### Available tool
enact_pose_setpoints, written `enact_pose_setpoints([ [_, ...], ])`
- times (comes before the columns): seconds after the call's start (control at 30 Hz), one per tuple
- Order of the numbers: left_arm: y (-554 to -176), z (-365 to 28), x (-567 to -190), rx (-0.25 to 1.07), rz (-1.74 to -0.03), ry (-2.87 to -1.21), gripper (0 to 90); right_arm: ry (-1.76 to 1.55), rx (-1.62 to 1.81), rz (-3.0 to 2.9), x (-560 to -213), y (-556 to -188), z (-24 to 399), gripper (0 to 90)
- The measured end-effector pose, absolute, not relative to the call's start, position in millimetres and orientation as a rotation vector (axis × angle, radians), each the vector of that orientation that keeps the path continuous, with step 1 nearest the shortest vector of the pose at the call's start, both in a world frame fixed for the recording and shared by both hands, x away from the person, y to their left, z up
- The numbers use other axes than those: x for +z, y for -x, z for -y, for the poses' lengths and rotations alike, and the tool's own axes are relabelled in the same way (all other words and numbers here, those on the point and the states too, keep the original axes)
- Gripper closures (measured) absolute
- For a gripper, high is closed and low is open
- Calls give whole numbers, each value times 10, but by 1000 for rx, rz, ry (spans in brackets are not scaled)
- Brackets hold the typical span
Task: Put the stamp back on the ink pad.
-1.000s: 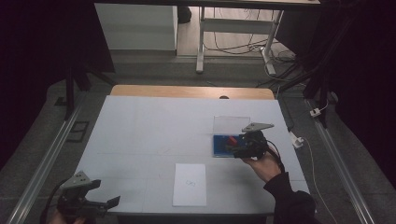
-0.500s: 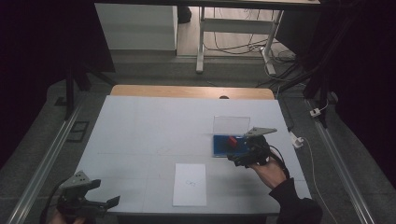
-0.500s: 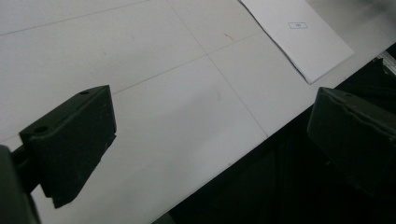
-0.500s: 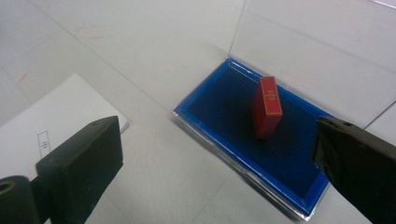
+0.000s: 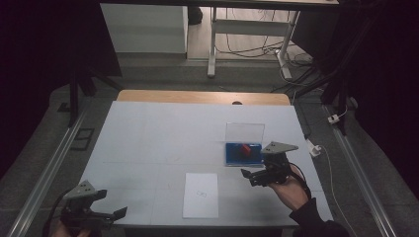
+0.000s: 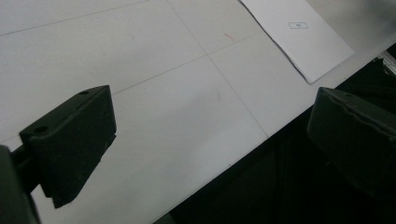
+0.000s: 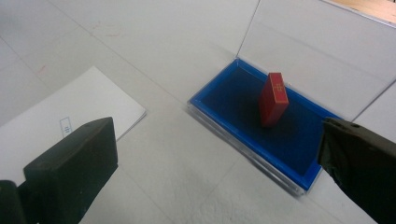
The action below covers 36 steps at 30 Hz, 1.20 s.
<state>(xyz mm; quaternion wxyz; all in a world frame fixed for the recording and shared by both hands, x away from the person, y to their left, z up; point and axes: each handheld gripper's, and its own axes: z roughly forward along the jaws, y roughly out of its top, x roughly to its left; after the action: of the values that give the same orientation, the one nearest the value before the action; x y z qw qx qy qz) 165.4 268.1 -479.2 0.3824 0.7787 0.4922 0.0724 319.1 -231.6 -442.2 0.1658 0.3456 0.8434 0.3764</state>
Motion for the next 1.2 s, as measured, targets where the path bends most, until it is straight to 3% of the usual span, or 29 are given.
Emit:
enact_pose_setpoints([
  [1.2, -1654, -2678, -4791, 187, -1259, -1986, 19, -1155, 1110, -2301, -4434, -2536, 2923, 0],
])
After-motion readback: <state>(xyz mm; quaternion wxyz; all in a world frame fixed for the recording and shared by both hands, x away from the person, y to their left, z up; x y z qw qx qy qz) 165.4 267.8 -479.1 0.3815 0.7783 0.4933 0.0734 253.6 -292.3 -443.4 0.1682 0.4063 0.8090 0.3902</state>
